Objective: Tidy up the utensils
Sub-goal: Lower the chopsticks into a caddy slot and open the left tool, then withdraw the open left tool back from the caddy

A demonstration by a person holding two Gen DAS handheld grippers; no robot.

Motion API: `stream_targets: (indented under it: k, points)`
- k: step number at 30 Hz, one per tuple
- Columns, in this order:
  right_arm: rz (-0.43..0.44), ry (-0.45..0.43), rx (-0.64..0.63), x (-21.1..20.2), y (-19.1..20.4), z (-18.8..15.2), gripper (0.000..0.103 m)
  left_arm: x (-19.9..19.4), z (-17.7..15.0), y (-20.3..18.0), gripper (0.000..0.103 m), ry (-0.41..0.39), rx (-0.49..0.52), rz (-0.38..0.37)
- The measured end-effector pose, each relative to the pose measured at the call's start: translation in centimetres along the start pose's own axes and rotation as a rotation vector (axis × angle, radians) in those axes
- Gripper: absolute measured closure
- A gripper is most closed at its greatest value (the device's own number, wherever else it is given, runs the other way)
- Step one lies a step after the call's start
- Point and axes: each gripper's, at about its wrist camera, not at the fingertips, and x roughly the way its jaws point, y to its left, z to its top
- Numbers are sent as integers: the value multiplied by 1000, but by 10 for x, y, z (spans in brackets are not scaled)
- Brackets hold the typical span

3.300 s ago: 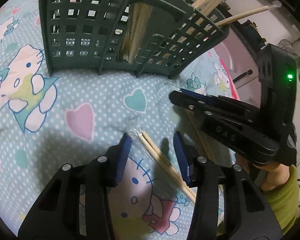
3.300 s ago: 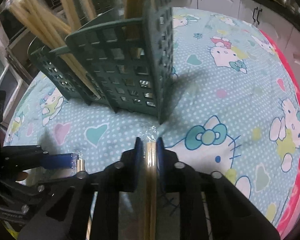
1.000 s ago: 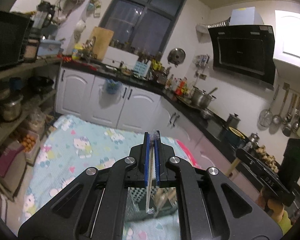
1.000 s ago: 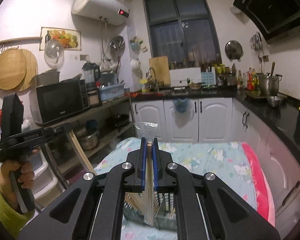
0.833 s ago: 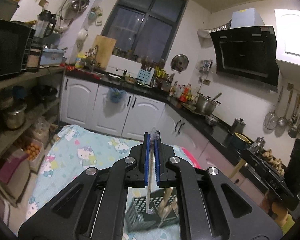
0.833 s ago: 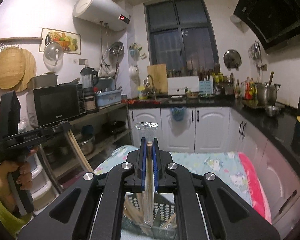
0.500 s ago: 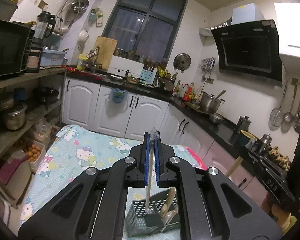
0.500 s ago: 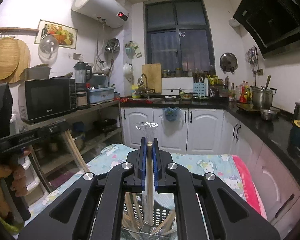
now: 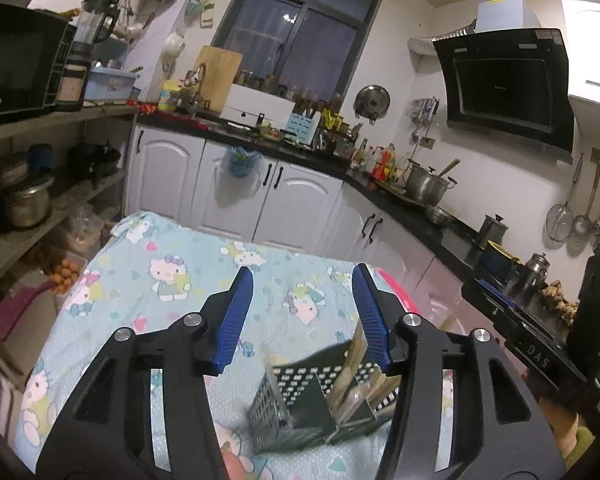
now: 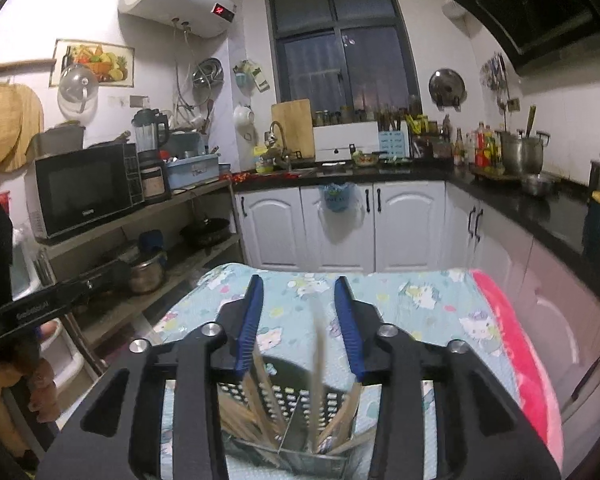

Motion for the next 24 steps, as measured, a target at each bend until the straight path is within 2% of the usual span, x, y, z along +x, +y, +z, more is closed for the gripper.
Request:
stream_targets:
  k: [5,6,8,10,14,16,24]
  points:
    - [10,1,38,-16,-6,-6,56,-14,-6,10,30,17,-33,6]
    - [9,-3,37,-21,-6,-8,53,-17,-7,11,27,18,-40,7]
    - [9,-9,38,-30,-6,-10,48,-24,-8,14,12,23,-50,11]
    - [12,-12,39,-43,-5,-12,40,-31,-11,17,11,27,-55,25]
    - [14,-22,34,-64,-2,-19,33,-48,-21,18,11,40,-56,59]
    - [13,-26,31,-75,0,-23,26,-56,-28,17,11,34,-42,85]
    - [-3,-26,21,-113,9,-54,15,-81,-64,11,11,81,-4,132]
